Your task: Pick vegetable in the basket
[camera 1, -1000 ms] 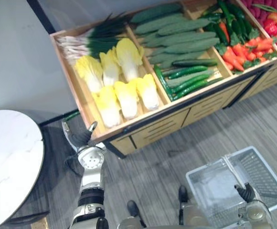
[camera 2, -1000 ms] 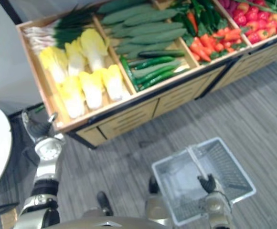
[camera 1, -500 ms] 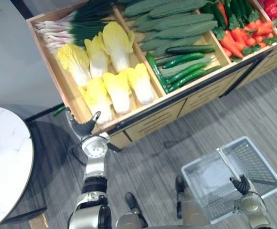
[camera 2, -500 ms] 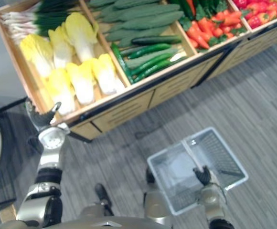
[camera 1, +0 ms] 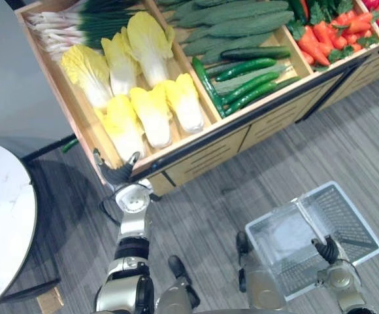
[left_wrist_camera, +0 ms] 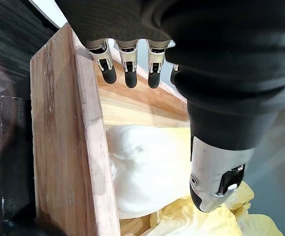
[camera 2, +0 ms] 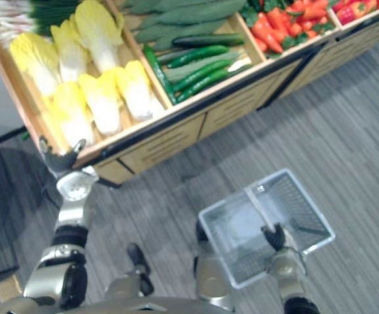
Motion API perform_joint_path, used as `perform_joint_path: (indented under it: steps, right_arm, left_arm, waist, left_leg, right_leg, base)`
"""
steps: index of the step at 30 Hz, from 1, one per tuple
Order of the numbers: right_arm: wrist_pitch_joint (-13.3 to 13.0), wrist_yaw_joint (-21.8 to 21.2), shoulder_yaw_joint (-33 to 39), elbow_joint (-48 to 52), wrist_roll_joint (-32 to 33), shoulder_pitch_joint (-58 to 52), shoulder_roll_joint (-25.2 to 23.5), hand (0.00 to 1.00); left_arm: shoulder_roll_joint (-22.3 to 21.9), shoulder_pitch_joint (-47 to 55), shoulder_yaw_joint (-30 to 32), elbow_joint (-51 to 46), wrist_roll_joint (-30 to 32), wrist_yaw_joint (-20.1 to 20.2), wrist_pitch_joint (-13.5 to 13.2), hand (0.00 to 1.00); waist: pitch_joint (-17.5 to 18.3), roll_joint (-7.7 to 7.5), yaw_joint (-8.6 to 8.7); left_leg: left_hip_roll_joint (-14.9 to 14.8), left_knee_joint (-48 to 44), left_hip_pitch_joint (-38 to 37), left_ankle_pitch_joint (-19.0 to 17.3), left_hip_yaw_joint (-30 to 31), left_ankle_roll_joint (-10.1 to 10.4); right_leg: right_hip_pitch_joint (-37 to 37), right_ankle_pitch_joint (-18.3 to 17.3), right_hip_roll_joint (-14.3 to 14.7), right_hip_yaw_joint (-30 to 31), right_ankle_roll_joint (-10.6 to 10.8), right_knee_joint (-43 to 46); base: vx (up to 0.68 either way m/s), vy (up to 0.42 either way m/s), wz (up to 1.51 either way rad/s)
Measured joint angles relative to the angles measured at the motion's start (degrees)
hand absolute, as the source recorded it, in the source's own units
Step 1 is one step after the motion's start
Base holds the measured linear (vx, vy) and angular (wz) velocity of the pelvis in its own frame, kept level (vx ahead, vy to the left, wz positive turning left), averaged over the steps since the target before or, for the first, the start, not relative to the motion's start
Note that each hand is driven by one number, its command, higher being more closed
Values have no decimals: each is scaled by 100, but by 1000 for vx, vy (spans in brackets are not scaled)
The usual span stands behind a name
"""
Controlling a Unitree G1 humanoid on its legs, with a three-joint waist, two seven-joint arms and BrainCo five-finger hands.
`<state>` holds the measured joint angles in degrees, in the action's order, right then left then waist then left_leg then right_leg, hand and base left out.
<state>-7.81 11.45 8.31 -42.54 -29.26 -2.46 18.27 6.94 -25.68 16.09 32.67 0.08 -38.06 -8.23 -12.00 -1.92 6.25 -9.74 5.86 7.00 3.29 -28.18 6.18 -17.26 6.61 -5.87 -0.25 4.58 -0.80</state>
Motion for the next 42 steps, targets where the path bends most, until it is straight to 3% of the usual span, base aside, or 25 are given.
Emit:
perform_joint_path:
  steps: [26, 42]
  right_arm:
    - [-9, 180, -225, -128, 3, 279, -9, 100]
    - [-64, 188, -486, -133, 11, 532, -4, 100]
  left_arm:
    - [322, -1148, 234, 1223, -206, -225, 42, 0]
    - [673, -1548, 215, 1971, 569, 83, 602, 0]
  waist:
    - [-141, -63, 48]
    - [-144, -59, 129]
  left_leg:
    - [13, 2, 183, 62, 34, -27]
    - [7, -4, 150, 66, -90, -23]
  right_leg:
    - [-163, 35, -18, 3, -2, -20]
    - [-172, 35, -43, 60, -2, -31]
  base:
    - [3, -2, 0]
    - [1, 0, -2]
